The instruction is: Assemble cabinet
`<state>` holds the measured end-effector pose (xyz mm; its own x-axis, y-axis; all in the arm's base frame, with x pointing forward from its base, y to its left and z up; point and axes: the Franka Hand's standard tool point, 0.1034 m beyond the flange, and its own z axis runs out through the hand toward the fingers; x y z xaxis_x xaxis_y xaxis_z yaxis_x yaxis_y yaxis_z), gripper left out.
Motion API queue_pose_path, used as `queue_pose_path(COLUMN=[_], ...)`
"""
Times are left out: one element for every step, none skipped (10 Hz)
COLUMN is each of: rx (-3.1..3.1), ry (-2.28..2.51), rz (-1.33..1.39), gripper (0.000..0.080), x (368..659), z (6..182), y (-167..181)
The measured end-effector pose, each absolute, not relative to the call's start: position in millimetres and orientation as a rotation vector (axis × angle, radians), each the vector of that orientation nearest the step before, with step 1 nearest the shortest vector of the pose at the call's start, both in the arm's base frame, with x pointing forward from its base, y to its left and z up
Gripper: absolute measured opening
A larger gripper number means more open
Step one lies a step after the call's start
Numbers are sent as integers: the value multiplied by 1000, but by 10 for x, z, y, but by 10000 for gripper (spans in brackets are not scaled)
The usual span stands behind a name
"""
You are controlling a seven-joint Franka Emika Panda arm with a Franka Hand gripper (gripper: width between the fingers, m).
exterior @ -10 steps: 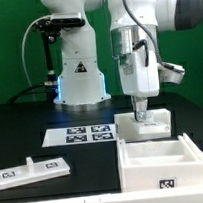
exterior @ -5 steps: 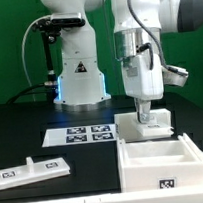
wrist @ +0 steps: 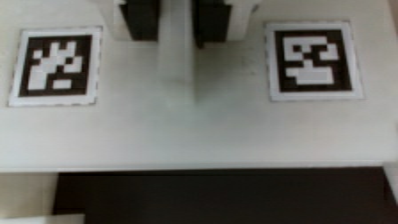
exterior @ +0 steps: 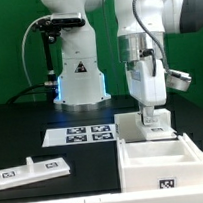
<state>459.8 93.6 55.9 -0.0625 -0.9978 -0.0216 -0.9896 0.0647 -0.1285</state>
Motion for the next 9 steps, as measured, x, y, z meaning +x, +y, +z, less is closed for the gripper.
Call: queue_pose_path(rx=[-2074,-2083,-2085,-2077,-2077,-2079,-2090,-2074,-2067], ry=[2213,2236,2244,2244,2244,2244,2246,2257,2264], rz=[-126,-56,-20,-45,-42,-33,-6,-2,3], gripper=[67,67,67,67,67,67,67,67,67], x=[4607,4559,4581,4601,4599,4602,4616,4658,4673], z=[564,534,547,556,554,556,568,595,604], y=[929,969,977,954,958,970,984,994,1010])
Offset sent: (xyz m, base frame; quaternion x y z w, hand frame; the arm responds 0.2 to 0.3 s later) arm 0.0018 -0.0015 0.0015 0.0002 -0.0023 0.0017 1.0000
